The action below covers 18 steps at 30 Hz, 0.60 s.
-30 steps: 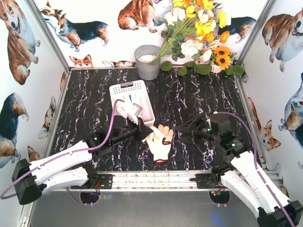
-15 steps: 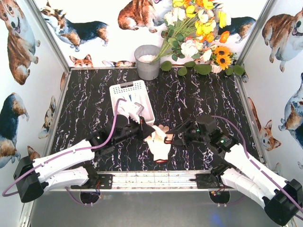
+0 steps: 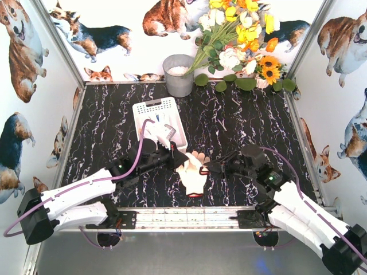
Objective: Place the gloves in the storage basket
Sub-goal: Pair the glove with the glove.
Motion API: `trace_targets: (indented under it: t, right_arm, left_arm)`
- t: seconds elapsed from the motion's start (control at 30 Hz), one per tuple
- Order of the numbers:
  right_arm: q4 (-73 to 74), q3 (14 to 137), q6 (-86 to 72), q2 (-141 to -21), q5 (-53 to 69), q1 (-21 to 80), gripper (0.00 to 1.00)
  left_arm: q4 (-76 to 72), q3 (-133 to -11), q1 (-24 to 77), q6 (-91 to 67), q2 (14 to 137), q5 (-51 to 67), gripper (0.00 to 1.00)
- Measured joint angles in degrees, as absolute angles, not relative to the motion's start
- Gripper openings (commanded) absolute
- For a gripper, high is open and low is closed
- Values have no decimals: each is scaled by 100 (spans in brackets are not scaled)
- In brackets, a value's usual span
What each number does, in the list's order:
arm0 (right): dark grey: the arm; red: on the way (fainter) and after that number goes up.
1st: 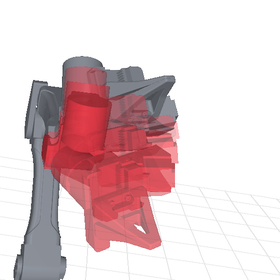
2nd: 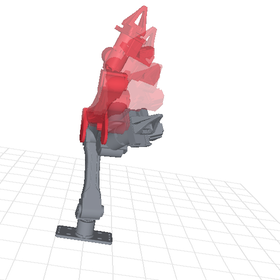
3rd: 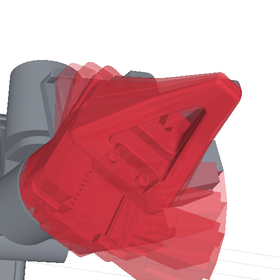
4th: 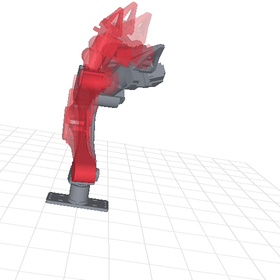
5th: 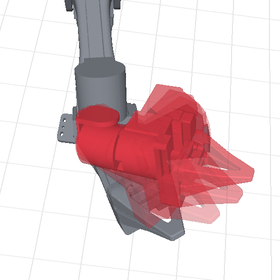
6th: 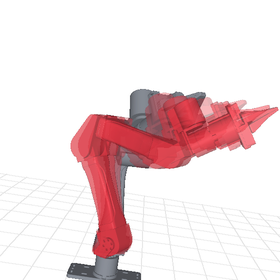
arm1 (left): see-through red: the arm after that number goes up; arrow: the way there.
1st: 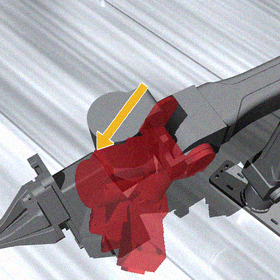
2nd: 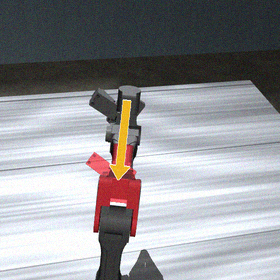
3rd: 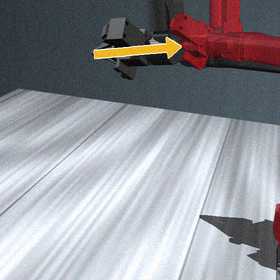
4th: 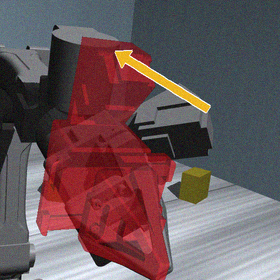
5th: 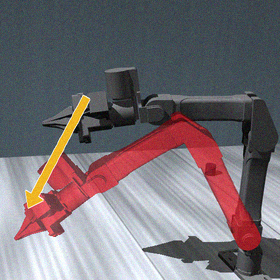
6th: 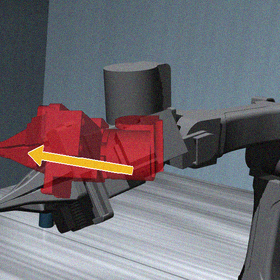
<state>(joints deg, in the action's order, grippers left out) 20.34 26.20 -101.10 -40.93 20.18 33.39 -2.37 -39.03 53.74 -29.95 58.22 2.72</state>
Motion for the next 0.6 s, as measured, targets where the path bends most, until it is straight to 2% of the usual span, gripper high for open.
trace_targets:
  t: [0.13,0.3,0.47,0.6]
  right_arm:
    - [1907,2484,-10221,-3839,1903,3339,0]
    - [1796,2451,-10278,-3809,1831,3336,0]
    - [1809,2451,-10191,-3920,1811,3336,23]
    - [1765,2416,-10210,-3972,1852,3336,36]
  left_arm:
    - [-62,-3946,5374,-2947,5822,270,0]
    - [183,-3972,5374,-2845,5822,270,0]
    - [285,-3988,5374,-2829,5795,213,0]
    - [235,-3988,5374,-2832,5695,143,0]
